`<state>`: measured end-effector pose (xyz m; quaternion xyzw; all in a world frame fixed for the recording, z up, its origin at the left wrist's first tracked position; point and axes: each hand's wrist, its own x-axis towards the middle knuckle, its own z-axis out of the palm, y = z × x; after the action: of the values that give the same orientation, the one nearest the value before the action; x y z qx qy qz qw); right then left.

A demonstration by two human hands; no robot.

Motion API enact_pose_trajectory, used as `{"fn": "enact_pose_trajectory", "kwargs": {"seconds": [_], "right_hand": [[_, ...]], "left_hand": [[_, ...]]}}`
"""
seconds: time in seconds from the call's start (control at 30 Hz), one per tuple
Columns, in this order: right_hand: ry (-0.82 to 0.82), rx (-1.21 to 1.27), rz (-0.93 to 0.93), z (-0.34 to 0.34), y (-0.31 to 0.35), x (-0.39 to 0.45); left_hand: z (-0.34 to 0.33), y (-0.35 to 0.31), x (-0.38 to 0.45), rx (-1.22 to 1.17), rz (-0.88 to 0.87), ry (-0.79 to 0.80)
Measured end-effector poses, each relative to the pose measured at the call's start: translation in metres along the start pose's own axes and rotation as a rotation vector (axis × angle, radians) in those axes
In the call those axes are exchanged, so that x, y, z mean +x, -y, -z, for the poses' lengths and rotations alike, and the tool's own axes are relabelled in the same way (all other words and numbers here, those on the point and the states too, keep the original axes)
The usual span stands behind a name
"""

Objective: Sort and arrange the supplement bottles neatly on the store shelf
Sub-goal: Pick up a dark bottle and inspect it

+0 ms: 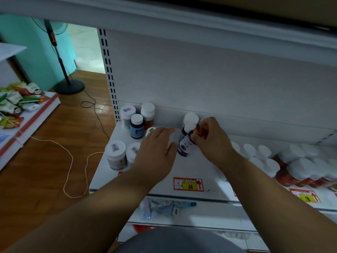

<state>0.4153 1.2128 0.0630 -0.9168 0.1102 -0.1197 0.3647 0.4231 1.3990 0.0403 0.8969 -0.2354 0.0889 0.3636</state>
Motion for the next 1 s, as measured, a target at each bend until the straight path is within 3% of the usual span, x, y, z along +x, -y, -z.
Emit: {"fn": "enact_pose_trajectory", "kwargs": {"seconds": [0.17, 0.27, 0.53, 0.73, 1.0], "right_hand": [[0.058, 0.689, -0.147, 0.011, 0.031, -0.014], [0.053, 0.94, -0.191, 0.015, 0.05, -0.026], [-0.068, 0.82, -0.099, 0.024, 0.051, -0.07], [-0.188, 0.766, -0.138, 0.062, 0.028, -0.105], [-0.411, 0.69, -0.183, 0.181, -0.071, -0.19]], "left_hand": [[0.013, -0.005, -0.011, -0.288, 0.086, -0.037], [0.017, -0.01, -0.021, -0.373, 0.09, -0.013], [0.008, -0.034, -0.037, -0.447, -0.01, 0.168], [-0.011, -0.074, -0.048, -0.45, -0.119, 0.25], [-0.105, -0.209, -0.078, -0.463, -0.268, 0.375]]}}
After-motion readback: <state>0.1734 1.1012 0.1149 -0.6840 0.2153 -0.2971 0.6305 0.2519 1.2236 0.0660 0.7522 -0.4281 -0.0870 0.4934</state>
